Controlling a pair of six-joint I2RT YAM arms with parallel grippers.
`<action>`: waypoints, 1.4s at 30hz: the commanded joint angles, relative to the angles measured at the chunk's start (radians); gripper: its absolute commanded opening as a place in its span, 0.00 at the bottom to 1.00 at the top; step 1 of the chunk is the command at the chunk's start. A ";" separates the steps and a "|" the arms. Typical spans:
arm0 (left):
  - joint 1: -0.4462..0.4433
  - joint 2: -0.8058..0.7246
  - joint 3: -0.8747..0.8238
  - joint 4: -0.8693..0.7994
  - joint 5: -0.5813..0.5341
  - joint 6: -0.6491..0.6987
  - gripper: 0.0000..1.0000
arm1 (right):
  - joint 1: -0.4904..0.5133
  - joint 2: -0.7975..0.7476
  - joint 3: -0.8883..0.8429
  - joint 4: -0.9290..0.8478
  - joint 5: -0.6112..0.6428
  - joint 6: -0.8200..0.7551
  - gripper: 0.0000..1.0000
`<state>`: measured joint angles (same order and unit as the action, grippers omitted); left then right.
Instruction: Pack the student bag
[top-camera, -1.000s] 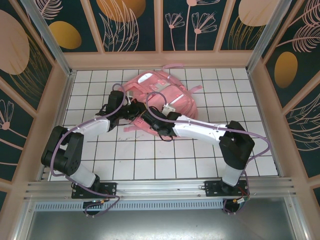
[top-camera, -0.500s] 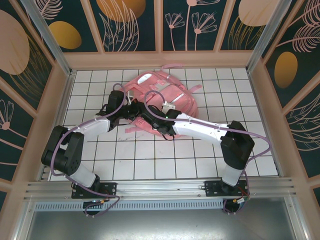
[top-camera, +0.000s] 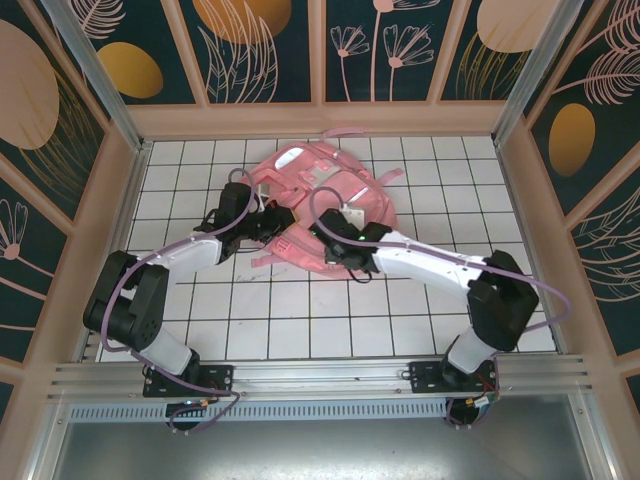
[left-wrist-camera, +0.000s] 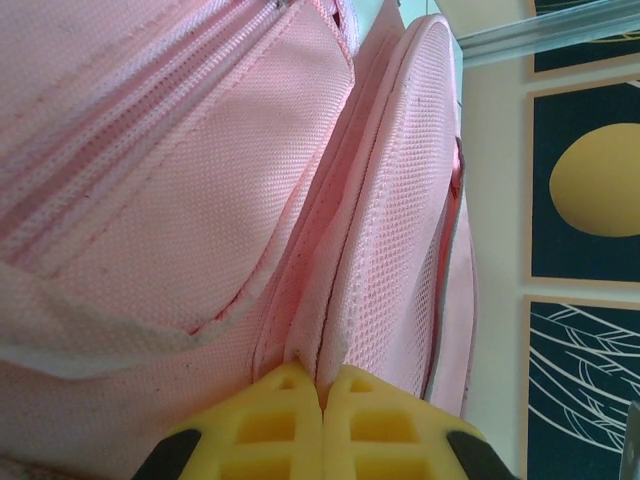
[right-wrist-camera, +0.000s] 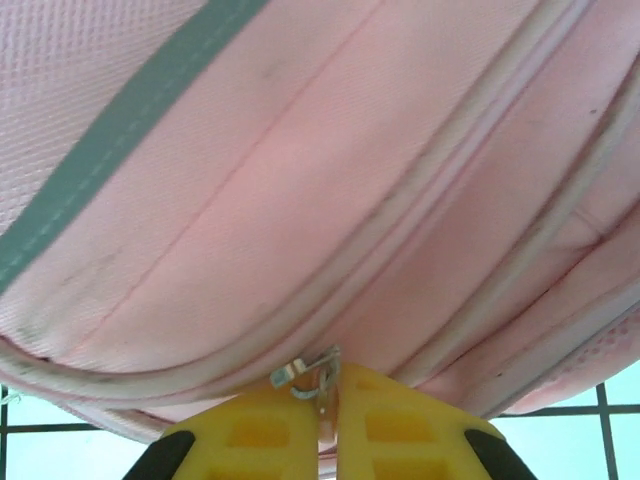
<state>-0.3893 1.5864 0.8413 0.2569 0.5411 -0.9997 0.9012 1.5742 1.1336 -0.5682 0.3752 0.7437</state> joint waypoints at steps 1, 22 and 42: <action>0.015 0.009 0.022 0.015 -0.034 0.042 0.00 | -0.087 -0.072 -0.066 0.004 -0.051 -0.150 0.00; 0.064 0.043 0.160 -0.125 -0.118 0.175 0.00 | -0.118 -0.063 -0.013 0.059 -0.032 -0.373 0.00; 0.123 -0.363 -0.088 -0.375 -0.413 0.086 0.66 | 0.104 0.240 0.277 0.371 -0.402 -0.285 0.00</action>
<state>-0.2665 1.2514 0.8146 -0.0711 0.1406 -0.8715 1.0031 1.7939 1.3491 -0.2798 0.0063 0.4374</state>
